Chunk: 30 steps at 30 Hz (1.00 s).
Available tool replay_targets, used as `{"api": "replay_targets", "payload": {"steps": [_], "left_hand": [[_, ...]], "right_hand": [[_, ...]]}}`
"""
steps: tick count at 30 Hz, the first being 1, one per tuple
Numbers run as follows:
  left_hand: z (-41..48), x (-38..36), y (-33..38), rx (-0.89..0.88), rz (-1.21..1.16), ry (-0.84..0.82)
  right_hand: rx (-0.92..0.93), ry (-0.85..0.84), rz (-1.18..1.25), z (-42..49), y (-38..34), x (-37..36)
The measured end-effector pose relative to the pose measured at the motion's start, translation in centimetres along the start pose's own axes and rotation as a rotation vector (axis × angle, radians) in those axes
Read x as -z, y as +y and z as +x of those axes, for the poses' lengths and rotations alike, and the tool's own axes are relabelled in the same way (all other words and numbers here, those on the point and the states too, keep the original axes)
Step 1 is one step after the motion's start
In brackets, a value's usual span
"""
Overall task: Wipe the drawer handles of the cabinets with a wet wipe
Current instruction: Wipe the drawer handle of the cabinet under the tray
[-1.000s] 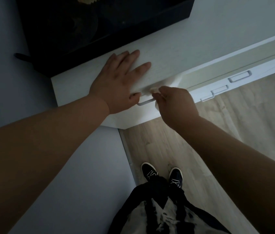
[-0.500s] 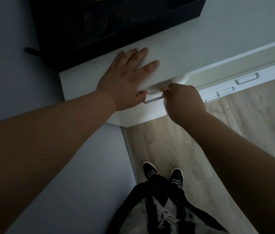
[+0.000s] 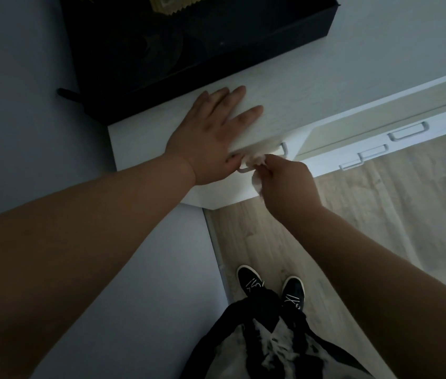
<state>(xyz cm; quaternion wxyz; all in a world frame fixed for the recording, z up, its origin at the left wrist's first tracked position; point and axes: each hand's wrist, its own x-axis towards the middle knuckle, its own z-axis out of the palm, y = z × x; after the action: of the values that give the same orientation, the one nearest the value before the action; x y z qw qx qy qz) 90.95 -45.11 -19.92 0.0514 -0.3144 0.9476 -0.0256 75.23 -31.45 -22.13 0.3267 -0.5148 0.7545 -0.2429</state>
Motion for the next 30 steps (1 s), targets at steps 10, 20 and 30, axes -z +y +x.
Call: {"api": "replay_targets", "payload": {"steps": [10,20,30], "left_hand": [[-0.2,0.1,0.0,-0.003,-0.024,0.009],[-0.2,0.4,0.0,0.028,-0.045,-0.011],[-0.4,0.3,0.2,0.010,-0.099,0.025]], "right_hand": [[-0.175,-0.063,0.515,-1.9,0.2,2.5],[-0.041,-0.023,0.100,-1.6,4.6,5.8],[-0.141,0.009,0.081,-0.3,5.8,8.5]]}}
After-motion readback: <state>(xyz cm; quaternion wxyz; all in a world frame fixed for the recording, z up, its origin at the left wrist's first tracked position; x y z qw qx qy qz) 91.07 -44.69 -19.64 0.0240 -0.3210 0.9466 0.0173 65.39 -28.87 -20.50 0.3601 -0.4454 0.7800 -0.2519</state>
